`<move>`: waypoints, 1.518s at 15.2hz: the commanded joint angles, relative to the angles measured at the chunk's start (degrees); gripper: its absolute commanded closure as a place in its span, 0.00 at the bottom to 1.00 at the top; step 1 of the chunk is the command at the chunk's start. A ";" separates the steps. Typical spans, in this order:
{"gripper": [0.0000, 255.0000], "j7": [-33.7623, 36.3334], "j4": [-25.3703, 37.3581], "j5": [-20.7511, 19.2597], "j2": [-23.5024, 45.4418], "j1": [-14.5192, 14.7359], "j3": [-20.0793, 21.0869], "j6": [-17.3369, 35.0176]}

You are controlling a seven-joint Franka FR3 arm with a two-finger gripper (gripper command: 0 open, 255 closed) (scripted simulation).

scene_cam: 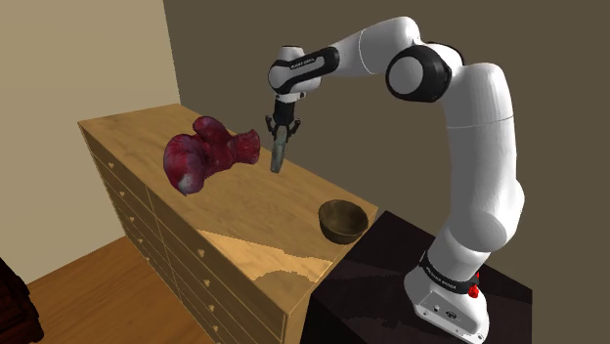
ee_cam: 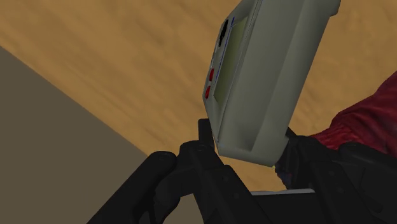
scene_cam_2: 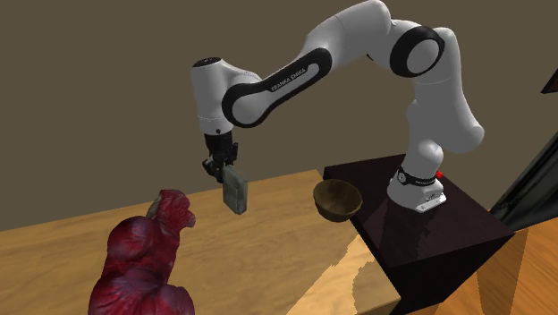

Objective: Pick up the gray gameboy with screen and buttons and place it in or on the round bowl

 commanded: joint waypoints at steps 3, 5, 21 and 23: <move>1.00 0.02 1.97 -0.09 -0.91 -0.11 -0.08 -2.87; 1.00 0.10 2.88 -0.14 -1.32 -0.12 -0.10 -4.20; 1.00 0.49 -27.36 -1.19 -26.87 0.66 -0.35 0.54; 1.00 0.65 -32.55 -1.43 -31.45 0.72 -0.34 1.17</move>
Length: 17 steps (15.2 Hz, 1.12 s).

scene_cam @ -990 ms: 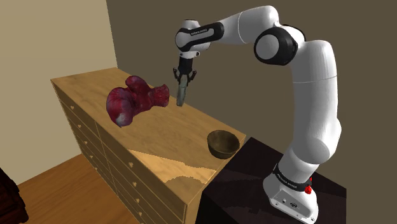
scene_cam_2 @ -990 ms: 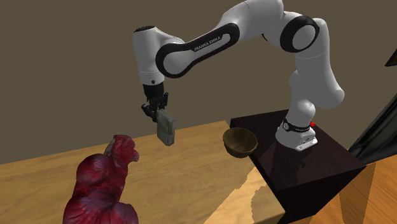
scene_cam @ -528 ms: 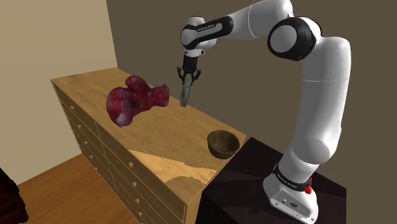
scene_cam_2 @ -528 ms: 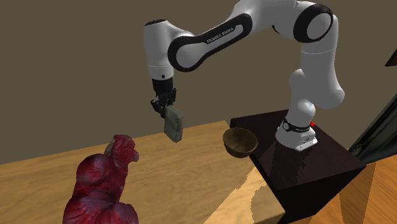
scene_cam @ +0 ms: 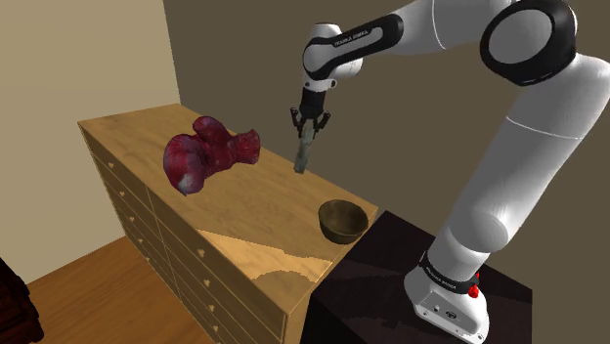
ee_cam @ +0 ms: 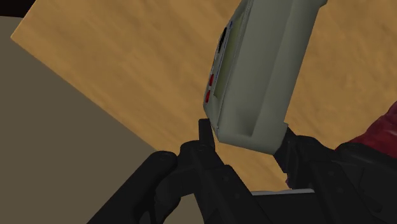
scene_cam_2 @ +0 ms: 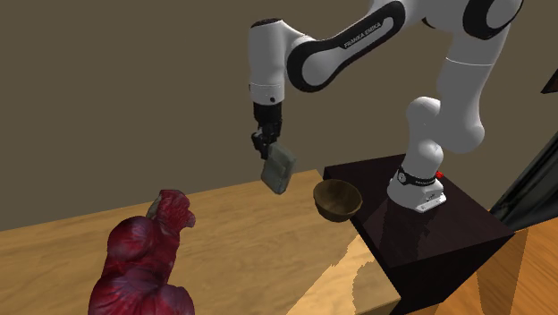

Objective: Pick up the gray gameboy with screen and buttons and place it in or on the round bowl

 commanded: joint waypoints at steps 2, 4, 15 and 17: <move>1.00 -0.07 -7.73 -0.31 -6.93 -0.11 -0.10 0.80; 1.00 0.12 -12.37 -0.55 -11.57 -0.14 -0.03 0.81; 1.00 1.20 -34.50 -1.53 -40.70 -0.75 0.65 -6.15; 1.00 1.13 -35.82 -1.51 -40.32 -0.76 0.64 -4.45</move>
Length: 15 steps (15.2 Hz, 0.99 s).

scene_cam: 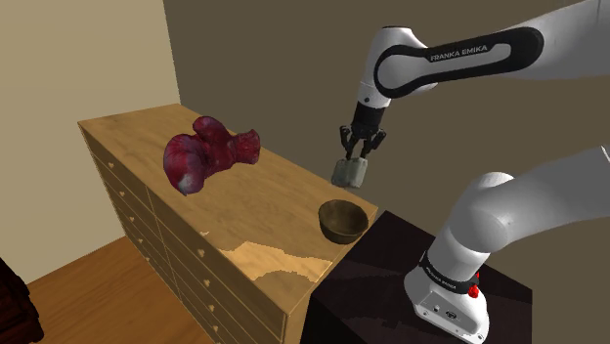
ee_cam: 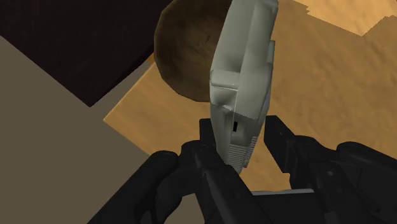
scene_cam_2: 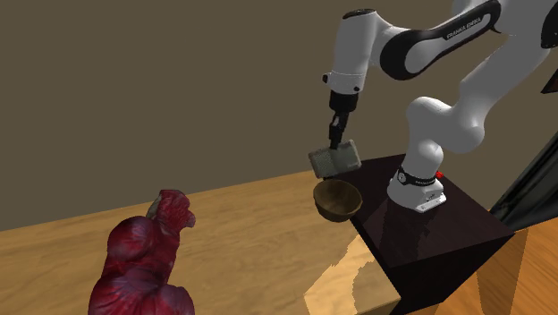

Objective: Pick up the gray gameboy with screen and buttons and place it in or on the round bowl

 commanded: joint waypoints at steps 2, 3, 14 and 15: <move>1.00 -0.02 -2.28 0.02 -0.40 0.00 0.02 1.92; 1.00 -0.05 -2.91 0.03 -0.14 0.00 0.00 2.80; 1.00 -0.49 -9.04 0.18 4.02 0.10 -0.20 13.09; 1.00 -0.53 -9.52 0.21 4.54 0.12 -0.22 14.09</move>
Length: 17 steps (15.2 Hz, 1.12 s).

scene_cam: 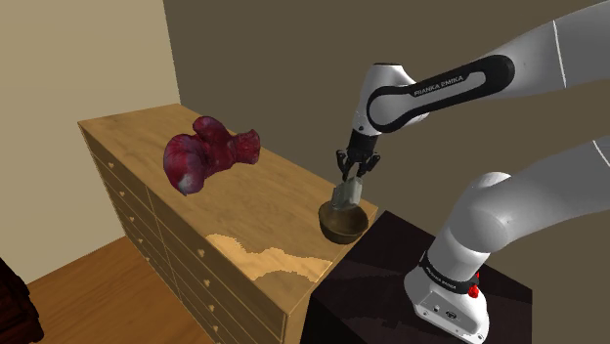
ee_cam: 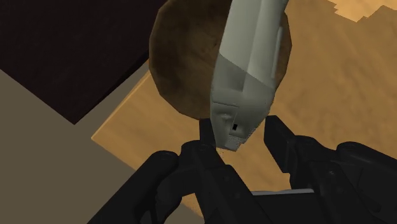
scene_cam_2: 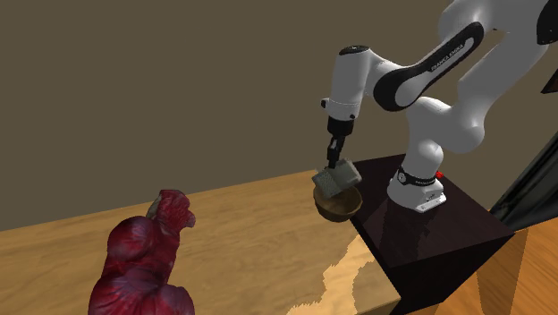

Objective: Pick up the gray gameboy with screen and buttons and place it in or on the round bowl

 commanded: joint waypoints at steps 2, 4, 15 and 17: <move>1.00 -0.07 -1.43 0.12 1.67 0.11 -0.01 3.17; 1.00 -0.16 -2.22 0.18 2.76 0.16 -0.06 5.05; 0.00 -0.16 -2.22 0.18 2.75 0.16 -0.05 5.04; 0.00 -0.16 -2.22 0.18 2.75 0.16 -0.05 5.04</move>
